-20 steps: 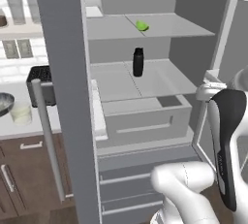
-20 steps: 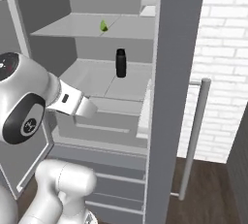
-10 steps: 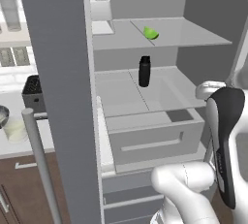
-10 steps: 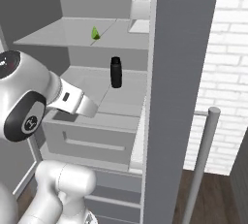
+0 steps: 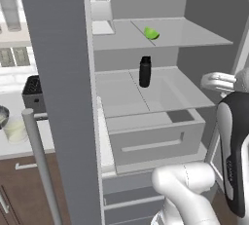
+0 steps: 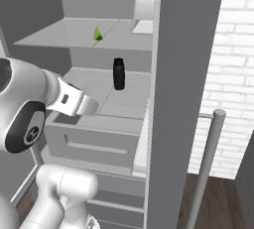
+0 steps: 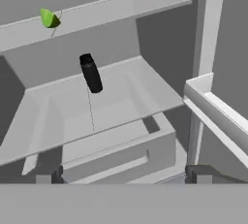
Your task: Grab a lemon wedge from the fridge and one ice cube from the ice bowl, and put them in the glass of lemonade.
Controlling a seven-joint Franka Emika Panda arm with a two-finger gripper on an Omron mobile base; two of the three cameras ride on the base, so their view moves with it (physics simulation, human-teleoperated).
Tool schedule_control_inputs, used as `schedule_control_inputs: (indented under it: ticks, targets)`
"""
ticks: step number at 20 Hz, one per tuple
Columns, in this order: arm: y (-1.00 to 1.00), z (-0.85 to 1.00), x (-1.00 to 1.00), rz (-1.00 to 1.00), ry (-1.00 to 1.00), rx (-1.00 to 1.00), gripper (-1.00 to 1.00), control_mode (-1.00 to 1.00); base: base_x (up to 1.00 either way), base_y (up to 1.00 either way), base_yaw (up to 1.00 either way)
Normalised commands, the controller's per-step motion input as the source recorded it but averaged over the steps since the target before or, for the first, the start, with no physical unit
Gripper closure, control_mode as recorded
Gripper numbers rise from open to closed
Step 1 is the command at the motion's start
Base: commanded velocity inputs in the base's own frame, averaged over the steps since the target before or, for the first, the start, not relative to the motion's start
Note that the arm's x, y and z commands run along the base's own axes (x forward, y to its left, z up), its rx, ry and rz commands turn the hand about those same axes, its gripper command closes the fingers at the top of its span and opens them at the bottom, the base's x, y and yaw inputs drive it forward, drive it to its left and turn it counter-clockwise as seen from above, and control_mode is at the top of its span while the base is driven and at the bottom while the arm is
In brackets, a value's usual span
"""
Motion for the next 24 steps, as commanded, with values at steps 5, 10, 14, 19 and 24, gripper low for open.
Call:
schedule_control_inputs:
  ticks: [5,10,14,19,24]
  targets:
    - [0.25,0.27,-0.05,0.00,-0.08,0.02,-1.00,-1.00,0.00,0.00,0.00]
    - [0.57,0.69,0.00,0.00,-0.12,-0.03,-1.00,-1.00,0.00,0.00,0.00]
    - [0.33,1.00,0.00,0.06,-0.01,-0.05,-1.00,-1.00,0.00,0.00,0.00]
    - [-0.25,0.61,0.71,0.20,0.09,0.00,-1.00,-1.00,0.00,0.00,0.00]
    - [-0.09,-0.15,0.97,0.15,0.02,0.00,-1.00,-1.00,0.00,0.00,0.00]
